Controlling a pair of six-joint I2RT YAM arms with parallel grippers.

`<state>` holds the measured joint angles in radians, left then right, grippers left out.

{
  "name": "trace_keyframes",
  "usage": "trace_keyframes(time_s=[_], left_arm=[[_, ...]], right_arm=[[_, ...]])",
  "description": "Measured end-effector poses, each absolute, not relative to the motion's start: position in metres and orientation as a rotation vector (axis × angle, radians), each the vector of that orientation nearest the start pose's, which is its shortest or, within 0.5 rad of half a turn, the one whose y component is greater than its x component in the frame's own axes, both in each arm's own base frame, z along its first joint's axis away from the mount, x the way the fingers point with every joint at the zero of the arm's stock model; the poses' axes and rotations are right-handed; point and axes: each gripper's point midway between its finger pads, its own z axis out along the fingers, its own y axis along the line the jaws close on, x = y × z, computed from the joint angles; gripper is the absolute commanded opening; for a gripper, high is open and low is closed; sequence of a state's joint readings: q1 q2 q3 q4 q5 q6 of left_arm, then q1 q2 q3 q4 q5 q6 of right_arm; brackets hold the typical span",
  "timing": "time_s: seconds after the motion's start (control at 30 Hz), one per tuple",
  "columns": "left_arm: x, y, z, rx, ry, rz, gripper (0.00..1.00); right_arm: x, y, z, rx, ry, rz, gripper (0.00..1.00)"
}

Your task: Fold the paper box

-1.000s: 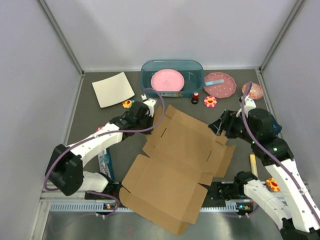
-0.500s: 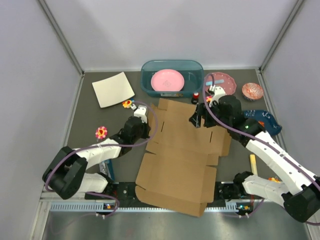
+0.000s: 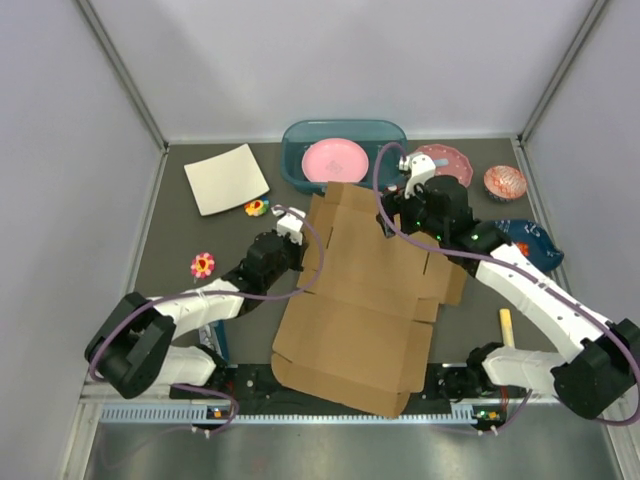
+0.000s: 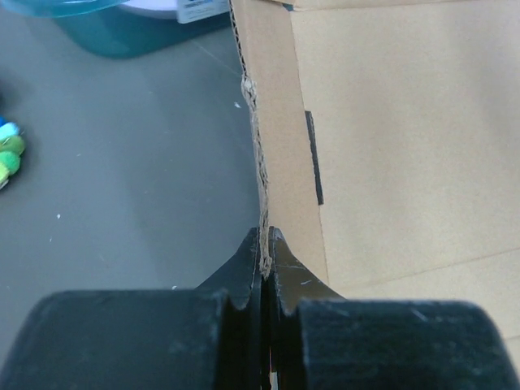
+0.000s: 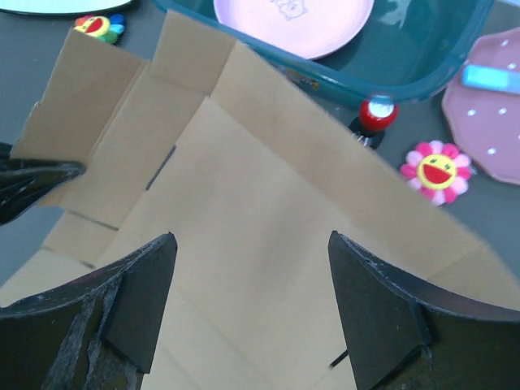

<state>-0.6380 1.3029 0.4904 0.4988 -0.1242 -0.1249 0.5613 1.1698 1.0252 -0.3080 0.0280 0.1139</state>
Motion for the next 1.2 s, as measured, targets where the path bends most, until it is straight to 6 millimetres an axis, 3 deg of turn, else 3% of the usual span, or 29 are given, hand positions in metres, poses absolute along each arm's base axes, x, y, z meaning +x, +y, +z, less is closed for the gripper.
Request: trace_keyframes(time_s=[0.23, 0.5, 0.67, 0.77, 1.07, 1.2], left_arm=[[0.31, -0.226, 0.111, 0.605, 1.874, -0.379, 0.0], [0.299, -0.204, 0.09, 0.575, 1.836, -0.318, 0.0], [0.305, -0.197, 0.102, 0.512, 1.792, -0.284, 0.0], [0.306, -0.194, 0.107, 0.489, 1.768, -0.277, 0.0], [0.303, -0.197, 0.113, 0.481, 1.735, -0.271, 0.0], [0.301, -0.201, 0.114, 0.493, 1.723, -0.273, 0.0]], right_arm=[[0.335, 0.2, 0.242, -0.522, 1.905, 0.317, 0.73], [0.358, 0.212, 0.202, -0.647, 1.945, 0.351, 0.73], [0.364, 0.202, 0.203, -0.614, 1.952, 0.432, 0.74], [0.365, 0.207, 0.2, -0.625, 1.952, 0.483, 0.74], [0.359, 0.226, 0.157, -0.7, 2.05, 0.605, 0.73], [0.361, 0.229, 0.146, -0.711, 2.081, 0.623, 0.67]])
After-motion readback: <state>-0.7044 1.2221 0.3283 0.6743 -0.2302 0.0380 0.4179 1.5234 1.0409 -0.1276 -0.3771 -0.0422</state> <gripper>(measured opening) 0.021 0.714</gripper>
